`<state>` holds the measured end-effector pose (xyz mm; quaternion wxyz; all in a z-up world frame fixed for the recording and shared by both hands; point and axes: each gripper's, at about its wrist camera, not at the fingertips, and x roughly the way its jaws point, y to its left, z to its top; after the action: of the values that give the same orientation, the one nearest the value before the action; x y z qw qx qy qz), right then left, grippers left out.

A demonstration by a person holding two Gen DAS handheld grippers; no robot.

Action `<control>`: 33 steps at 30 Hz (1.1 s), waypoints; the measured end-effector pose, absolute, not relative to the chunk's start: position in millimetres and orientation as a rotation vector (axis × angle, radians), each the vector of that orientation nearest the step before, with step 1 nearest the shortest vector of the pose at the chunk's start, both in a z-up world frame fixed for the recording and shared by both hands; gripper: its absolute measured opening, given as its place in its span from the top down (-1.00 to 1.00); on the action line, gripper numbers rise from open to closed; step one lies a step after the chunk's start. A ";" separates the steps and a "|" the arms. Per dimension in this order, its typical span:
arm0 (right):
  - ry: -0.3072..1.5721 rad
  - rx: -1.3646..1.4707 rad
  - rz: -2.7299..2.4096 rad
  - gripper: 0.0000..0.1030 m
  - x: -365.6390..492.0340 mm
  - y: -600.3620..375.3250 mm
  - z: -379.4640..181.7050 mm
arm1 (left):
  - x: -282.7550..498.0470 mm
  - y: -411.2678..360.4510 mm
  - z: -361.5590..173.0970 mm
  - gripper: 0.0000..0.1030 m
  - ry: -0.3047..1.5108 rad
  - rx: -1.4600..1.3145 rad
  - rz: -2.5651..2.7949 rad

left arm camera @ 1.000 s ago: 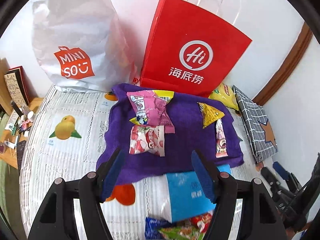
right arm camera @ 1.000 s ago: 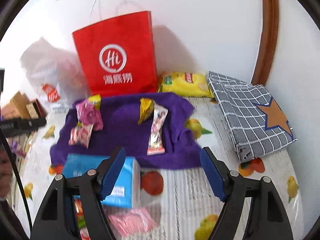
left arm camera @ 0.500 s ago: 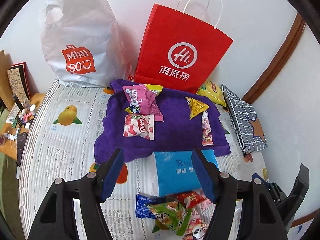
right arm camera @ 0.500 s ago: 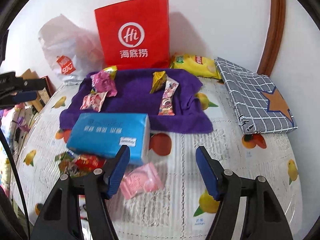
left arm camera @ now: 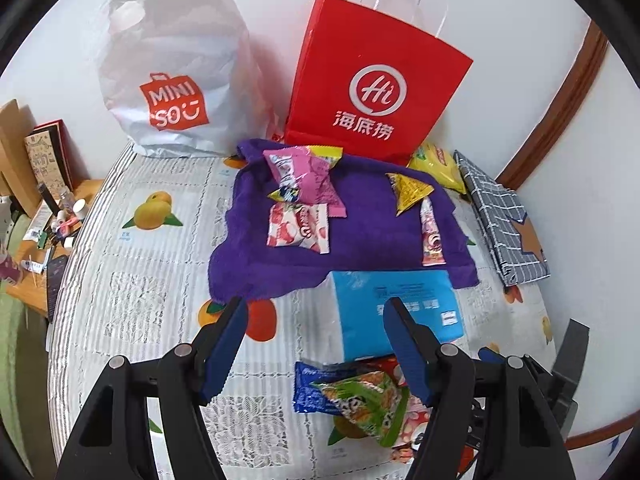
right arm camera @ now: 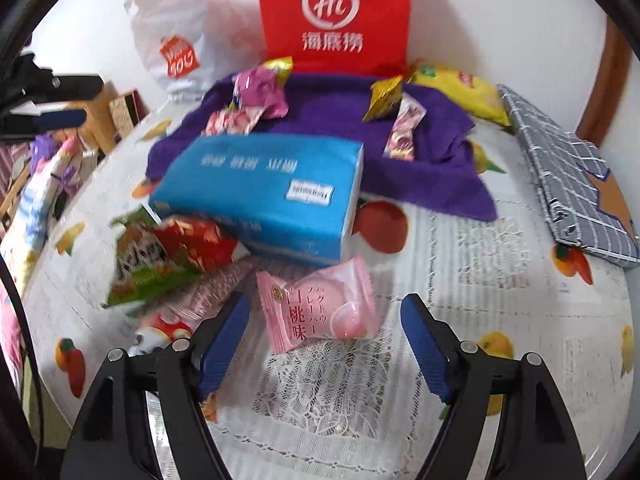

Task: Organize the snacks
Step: 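Grasp pink peach packet with right tool while left tool grasps green snack packet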

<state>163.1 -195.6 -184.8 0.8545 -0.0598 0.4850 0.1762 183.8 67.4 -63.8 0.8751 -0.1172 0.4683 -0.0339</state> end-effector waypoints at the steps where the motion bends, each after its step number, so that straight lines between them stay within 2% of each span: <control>1: 1.027 -0.123 0.372 -0.51 165.5 -195.9 -188.6 | 184.3 68.5 -65.2 -0.32 0.981 -0.243 -0.068; 12: 1.084 -0.135 0.407 -0.51 182.9 -184.8 -216.3 | 194.5 72.8 -80.1 -0.32 1.019 -0.246 -0.066; 13: 1.078 -0.139 0.409 -0.48 182.8 -184.4 -216.1 | 194.9 72.5 -80.4 -0.32 1.020 -0.246 -0.067; 18: 1.085 -0.135 0.408 -0.07 183.9 -189.2 -211.6 | 194.2 69.3 -80.9 -0.32 1.021 -0.237 -0.078; 33: 0.969 -0.042 0.212 -0.06 157.3 -249.1 -155.6 | 184.5 52.5 -88.3 -0.32 1.033 -0.224 -0.123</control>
<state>157.3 -249.0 -155.6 0.8792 -0.0202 0.4649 0.1019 184.5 52.5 -88.3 0.8618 -0.1067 0.4925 -0.0586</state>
